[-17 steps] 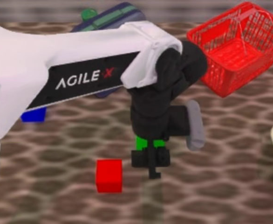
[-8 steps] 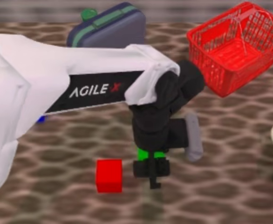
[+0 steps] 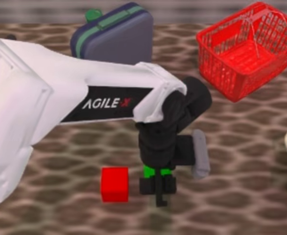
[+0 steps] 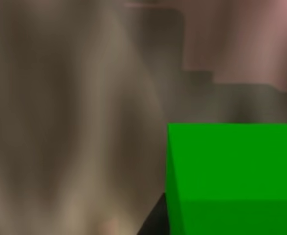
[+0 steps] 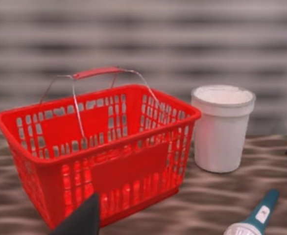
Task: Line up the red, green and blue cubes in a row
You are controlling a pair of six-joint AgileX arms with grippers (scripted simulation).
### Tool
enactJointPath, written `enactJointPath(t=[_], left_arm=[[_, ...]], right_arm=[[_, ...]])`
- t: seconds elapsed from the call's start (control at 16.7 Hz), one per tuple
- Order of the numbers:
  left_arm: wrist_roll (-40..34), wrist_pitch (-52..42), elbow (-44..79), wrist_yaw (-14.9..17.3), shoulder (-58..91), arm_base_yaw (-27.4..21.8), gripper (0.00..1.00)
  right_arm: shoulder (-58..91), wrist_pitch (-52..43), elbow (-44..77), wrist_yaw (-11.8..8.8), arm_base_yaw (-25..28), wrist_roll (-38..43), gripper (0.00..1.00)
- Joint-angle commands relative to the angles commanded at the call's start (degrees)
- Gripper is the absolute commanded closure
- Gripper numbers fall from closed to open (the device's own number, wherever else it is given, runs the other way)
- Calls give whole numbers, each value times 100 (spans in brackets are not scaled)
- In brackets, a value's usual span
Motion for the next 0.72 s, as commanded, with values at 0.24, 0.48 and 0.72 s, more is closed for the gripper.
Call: enactJointPath(t=[0.24,0.48,0.72], left_arm=[[0,0,0,0,0,0,62],[0,0,0,0,0,0,32],[0,0,0,0,0,0,2]], right_arm=[[0,0,0,0,0,0,0],[0,0,0,0,0,0,0],[0,0,0,0,0,0,0]])
